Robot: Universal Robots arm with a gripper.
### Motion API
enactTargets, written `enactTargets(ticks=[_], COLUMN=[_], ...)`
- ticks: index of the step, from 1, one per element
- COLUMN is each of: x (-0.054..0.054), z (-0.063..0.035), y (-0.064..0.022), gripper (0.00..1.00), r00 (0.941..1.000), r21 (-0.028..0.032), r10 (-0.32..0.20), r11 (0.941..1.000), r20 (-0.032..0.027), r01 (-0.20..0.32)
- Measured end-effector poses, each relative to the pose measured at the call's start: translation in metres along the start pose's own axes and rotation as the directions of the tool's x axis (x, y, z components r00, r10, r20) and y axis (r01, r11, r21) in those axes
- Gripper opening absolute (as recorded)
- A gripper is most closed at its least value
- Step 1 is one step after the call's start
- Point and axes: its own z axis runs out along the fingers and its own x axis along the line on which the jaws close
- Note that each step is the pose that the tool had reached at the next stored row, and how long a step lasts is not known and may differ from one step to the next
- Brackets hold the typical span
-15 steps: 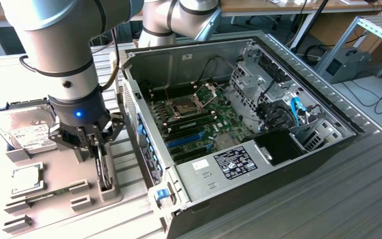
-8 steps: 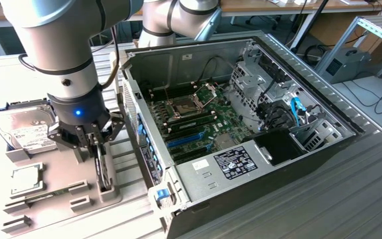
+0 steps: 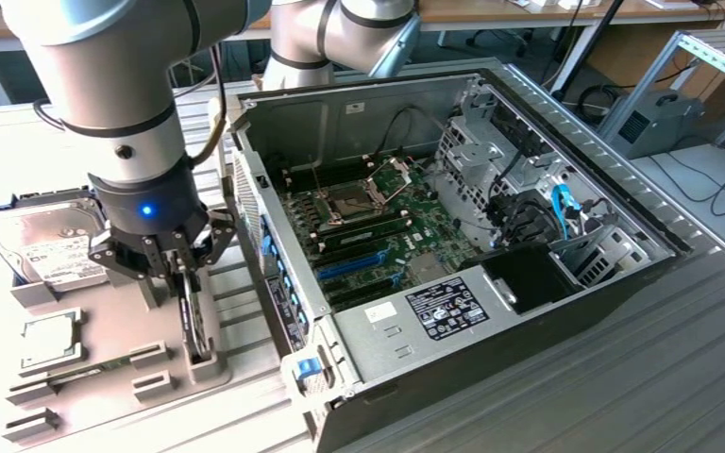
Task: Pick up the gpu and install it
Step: 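Pick up the gpu and move the gpu toward the slot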
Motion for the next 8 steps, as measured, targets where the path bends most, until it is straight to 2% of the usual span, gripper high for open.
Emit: enactTargets(ticks=[8], x=[-0.0001], z=[-0.0021], y=[-0.0001], gripper=[0.26], r00=[1.0000], r21=[0.0000], r10=[0.000], r11=[1.0000], r20=[0.0000], r01=[0.000])
